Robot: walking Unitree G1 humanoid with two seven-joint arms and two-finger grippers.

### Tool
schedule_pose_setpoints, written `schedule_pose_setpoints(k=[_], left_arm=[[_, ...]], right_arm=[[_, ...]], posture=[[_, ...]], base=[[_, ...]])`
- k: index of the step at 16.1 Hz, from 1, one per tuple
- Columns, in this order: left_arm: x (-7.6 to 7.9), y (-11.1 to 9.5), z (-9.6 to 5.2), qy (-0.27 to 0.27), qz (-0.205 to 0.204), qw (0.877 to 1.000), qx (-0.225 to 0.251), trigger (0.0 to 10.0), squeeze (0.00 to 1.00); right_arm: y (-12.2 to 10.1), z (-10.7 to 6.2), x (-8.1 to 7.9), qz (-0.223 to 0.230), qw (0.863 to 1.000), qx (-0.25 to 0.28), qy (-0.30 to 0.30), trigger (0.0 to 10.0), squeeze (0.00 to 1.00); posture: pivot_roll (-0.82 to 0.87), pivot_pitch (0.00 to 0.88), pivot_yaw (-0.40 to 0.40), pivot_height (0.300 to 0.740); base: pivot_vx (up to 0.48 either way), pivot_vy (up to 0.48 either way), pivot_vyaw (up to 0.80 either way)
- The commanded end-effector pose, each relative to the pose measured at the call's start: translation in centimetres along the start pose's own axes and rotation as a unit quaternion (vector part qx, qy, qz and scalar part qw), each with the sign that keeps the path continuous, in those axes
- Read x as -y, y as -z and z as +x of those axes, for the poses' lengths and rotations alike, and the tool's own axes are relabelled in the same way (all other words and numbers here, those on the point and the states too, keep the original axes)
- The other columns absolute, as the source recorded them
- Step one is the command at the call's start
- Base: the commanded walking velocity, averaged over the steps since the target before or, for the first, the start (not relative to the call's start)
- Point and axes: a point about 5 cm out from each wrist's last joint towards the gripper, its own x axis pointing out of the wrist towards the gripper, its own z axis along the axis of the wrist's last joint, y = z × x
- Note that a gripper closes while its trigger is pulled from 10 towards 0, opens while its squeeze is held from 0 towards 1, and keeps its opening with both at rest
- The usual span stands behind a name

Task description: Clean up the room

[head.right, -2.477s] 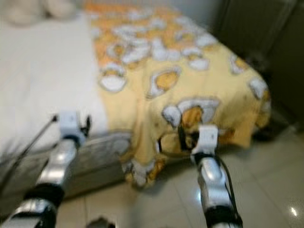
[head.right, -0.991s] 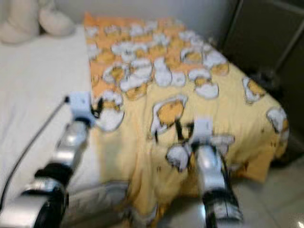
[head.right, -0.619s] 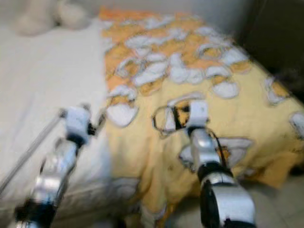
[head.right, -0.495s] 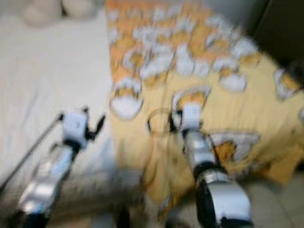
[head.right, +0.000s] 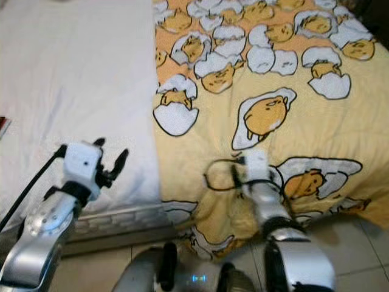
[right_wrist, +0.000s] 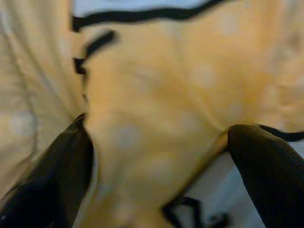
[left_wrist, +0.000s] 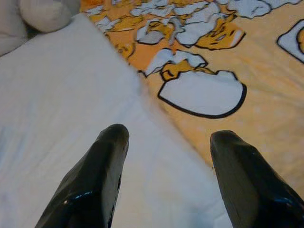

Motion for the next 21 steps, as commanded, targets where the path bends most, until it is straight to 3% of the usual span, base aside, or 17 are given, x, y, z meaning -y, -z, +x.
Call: schedule_pose_setpoints(k=[1,3,6,7,8,10,11,12,13,14,15,16,18,20,21], left_arm=[[0.6,0.2,0.2,0.015,-0.004,1.0,-0.013,10.0,0.0],[1.1,0.2,0.9,0.024,-0.01,1.0,-0.011,10.0,0.0],[0.7,0.8,1.7,0.009,-0.014,1.0,-0.018,10.0,0.0],[0.2,1.4,2.0,-0.003,-0.011,1.0,-0.028,10.0,0.0],[-0.5,2.1,2.1,-0.018,0.016,0.999,-0.039,10.0,0.0],[-0.7,2.6,2.6,-0.028,0.031,0.998,-0.045,10.0,0.0],[-1.0,3.2,3.0,-0.053,0.001,0.997,-0.057,10.0,0.0],[-1.1,3.9,3.6,-0.078,-0.049,0.993,-0.07,10.0,0.0],[-1.1,4.4,4.1,-0.093,-0.103,0.988,-0.074,10.0,0.0],[-1.1,4.8,4.1,-0.103,-0.16,0.979,-0.075,10.0,0.0],[-1.3,5.2,3.7,-0.107,-0.162,0.978,-0.073,10.0,0.0],[-2.1,6.2,2.7,-0.104,-0.101,0.987,-0.073,10.0,0.0],[-3.3,6.9,2.5,-0.133,-0.055,0.987,-0.075,10.0,0.0],[-3.5,6.8,3.7,-0.179,-0.064,0.978,-0.081,10.0,0.0],[-2.9,6.6,3.7,-0.18,-0.116,0.974,-0.074,10.0,1.0]], right_arm=[[3.8,-1.2,2.4,0.001,0.997,-0.065,0.036,10.0,0.0],[8.9,-3.6,4.7,-0.004,0.991,-0.123,0.061,10.0,0.0],[13.5,-6.7,5.2,-0.04,0.986,-0.152,0.058,10.0,0.0],[13.2,-6.8,4.9,-0.036,0.991,-0.113,0.061,10.0,0.0],[9.8,-5.8,1.9,-0.006,1.0,0.025,0.009,10.0,0.0],[7.4,-5.6,-0.3,0.01,0.995,0.093,-0.029,10.0,0.0],[4.6,-6.2,-2.5,0.031,0.984,0.166,-0.061,10.0,0.0],[2.2,-6.5,-3.5,0.047,0.973,0.218,-0.064,10.0,0.0],[0.5,-6.4,-3.4,0.065,0.964,0.252,-0.053,10.0,0.0],[-0.9,-6.2,-3.3,0.075,0.958,0.274,-0.049,10.0,0.0],[-1.6,-5.9,-3.0,0.077,0.955,0.283,-0.047,10.0,0.0],[-2.2,-5.3,-2.4,0.079,0.955,0.282,-0.038,10.0,0.0],[-1.6,-5.4,-2.0,0.081,0.962,0.258,-0.043,10.0,0.0],[-1.2,-5.6,-2.8,0.083,0.963,0.245,-0.076,10.0,0.0],[-0.7,-5.8,-3.1,0.079,0.963,0.241,-0.085,10.0,1.0]], posture=[[0.27,0.251,0.083,0.74],[0.22,0.225,0.067,0.74],[0.17,0.171,0.043,0.74],[0.15,0.141,0.034,0.74],[0.14,0.083,0.017,0.74],[0.13,0.03,0.004,0.74],[0.12,0.0,-0.011,0.74],[0.12,0.0,-0.024,0.74],[0.11,0.0,-0.022,0.74],[0.1,0.0,-0.012,0.74],[0.08,0.0,0.0,0.74],[0.07,0.0,0.003,0.74],[0.08,0.0,-0.013,0.74],[0.1,0.0,-0.027,0.74],[0.11,0.0,-0.032,0.74]], base=[[0.0,0.0,0.0],[0.0,0.0,0.0],[0.0,0.0,0.0],[0.0,0.0,0.0],[0.0,0.0,0.0],[0.0,0.0,0.0],[0.0,0.0,0.0],[0.0,0.0,0.0],[0.0,0.0,0.0],[0.0,0.0,0.0],[0.0,0.0,0.0],[0.0,0.0,0.7],[0.0,-0.48,0.65],[0.0,-0.48,0.62],[0.0,0.0,0.54]])
